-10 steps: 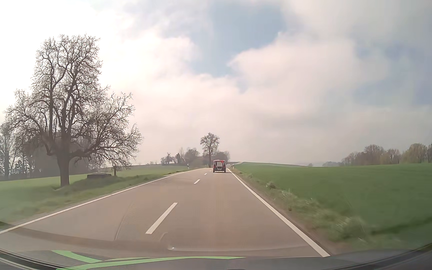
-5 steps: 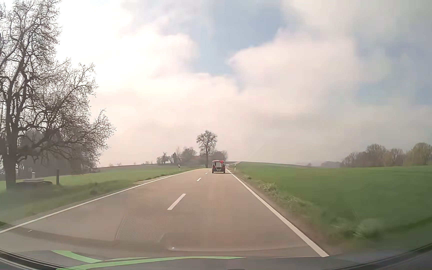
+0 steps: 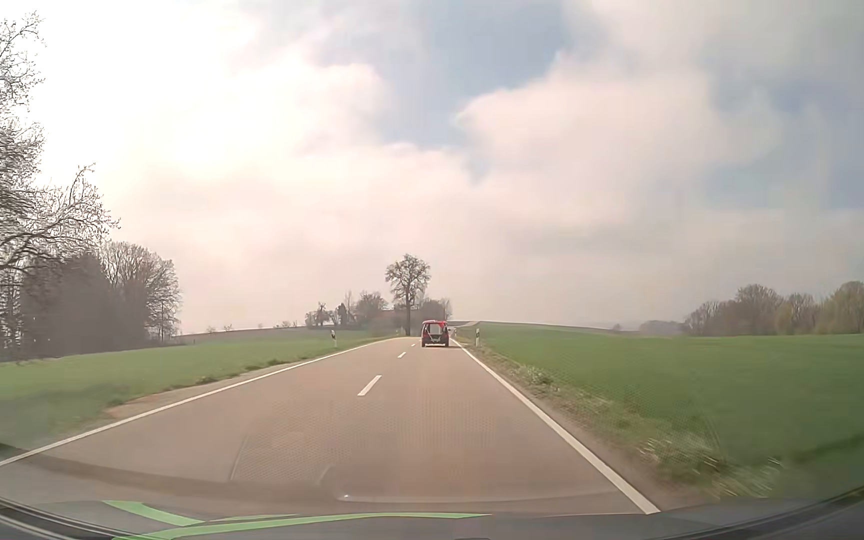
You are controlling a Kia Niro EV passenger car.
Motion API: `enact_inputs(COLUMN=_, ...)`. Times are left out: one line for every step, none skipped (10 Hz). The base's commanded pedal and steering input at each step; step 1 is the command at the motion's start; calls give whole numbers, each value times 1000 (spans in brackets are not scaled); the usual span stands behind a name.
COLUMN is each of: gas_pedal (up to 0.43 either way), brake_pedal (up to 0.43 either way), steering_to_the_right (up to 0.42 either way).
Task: Follow the waypoints while adhering to traffic rules and regulations
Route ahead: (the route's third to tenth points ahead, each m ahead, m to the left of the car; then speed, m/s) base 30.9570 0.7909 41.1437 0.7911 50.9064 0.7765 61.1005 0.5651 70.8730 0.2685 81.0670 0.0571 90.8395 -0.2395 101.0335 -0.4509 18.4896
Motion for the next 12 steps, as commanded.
enact_inputs(gas_pedal=20, brake_pedal=0, steering_to_the_right=4)
enact_inputs(gas_pedal=28, brake_pedal=0, steering_to_the_right=3)
enact_inputs(gas_pedal=39, brake_pedal=0, steering_to_the_right=3)
enact_inputs(gas_pedal=59, brake_pedal=0, steering_to_the_right=3)
enact_inputs(gas_pedal=67, brake_pedal=0, steering_to_the_right=2)
enact_inputs(gas_pedal=67, brake_pedal=0, steering_to_the_right=1)
enact_inputs(gas_pedal=67, brake_pedal=0, steering_to_the_right=1)
enact_inputs(gas_pedal=67, brake_pedal=0, steering_to_the_right=1)
enact_inputs(gas_pedal=79, brake_pedal=0, steering_to_the_right=1)
enact_inputs(gas_pedal=79, brake_pedal=0, steering_to_the_right=1)
enact_inputs(gas_pedal=79, brake_pedal=0, steering_to_the_right=1)
enact_inputs(gas_pedal=79, brake_pedal=0, steering_to_the_right=1)
